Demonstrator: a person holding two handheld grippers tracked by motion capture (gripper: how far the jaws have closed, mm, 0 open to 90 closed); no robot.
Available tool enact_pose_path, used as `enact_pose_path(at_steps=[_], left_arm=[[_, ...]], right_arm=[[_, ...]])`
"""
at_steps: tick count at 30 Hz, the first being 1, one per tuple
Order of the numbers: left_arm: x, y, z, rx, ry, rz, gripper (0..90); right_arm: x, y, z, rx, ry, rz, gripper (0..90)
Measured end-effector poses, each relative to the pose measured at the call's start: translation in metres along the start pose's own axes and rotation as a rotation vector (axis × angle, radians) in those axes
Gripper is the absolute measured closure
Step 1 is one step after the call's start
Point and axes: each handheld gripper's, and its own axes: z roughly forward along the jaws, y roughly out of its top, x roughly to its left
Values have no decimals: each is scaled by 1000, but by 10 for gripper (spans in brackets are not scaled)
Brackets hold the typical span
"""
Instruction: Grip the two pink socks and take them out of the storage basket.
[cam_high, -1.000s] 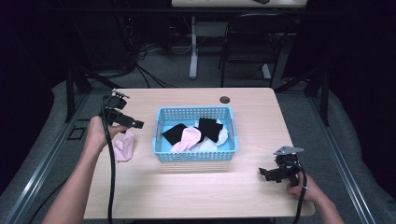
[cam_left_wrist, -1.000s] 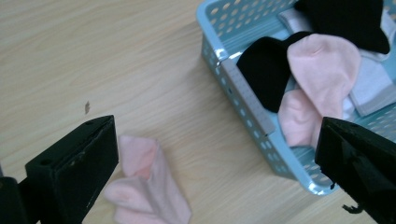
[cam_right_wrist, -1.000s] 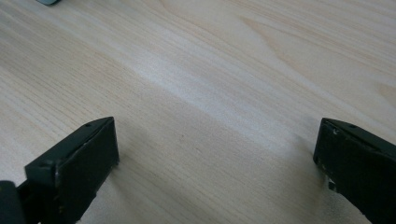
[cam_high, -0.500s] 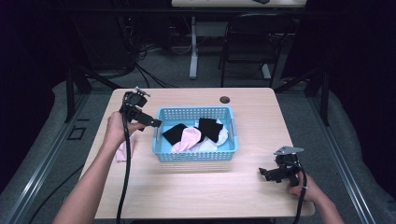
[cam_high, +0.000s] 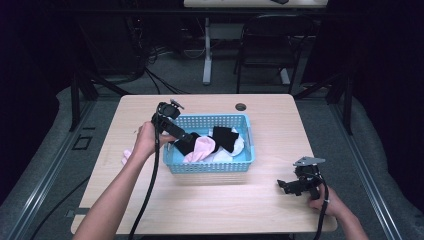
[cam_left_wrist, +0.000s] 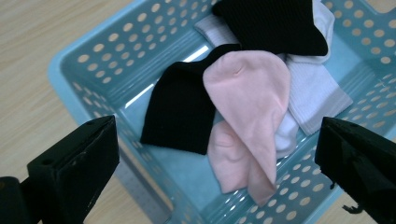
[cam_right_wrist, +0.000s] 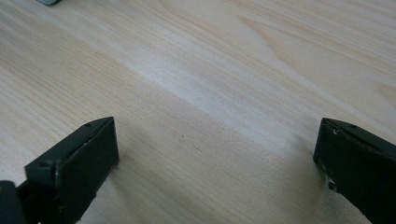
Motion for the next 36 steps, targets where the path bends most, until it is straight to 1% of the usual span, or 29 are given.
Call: enact_pose_path(at_steps=[5, 7, 16, 19, 22, 24, 26, 28, 29, 32, 35, 36], left_arm=[[-9, 5, 15, 26, -14, 14, 1], [-12, 6, 21, 45, -18, 21, 1], [-19, 8, 46, 106, -38, 23, 2], [-21, 8, 52, 136, -46, 27, 9], [-22, 9, 59, 159, -50, 30, 22], [-23, 9, 64, 177, -61, 30, 32], [-24, 9, 68, 192, -72, 33, 63], [-24, 10, 71, 201, -72, 30, 91], [-24, 10, 73, 210, -73, 33, 95], [-25, 10, 77, 224, -80, 24, 110], [-25, 11, 81, 241, -83, 33, 135], [-26, 11, 83, 242, -87, 30, 148]], right_arm=[[0, 0, 0, -4, 0, -1, 0], [0, 0, 0, -3, 0, -2, 0], [0, 0, 0, -7, -1, -2, 0], [0, 0, 0, -5, -1, -1, 0], [0, 0, 0, -2, 0, -1, 0], [0, 0, 0, -2, 0, -1, 0], [0, 0, 0, -2, 0, -1, 0], [0, 0, 0, -2, 0, -1, 0], [0, 0, 0, -5, 0, -2, 0], [0, 0, 0, -3, 2, 0, 0], [0, 0, 0, -4, 4, 0, 0], [0, 0, 0, -6, 4, -2, 0]])
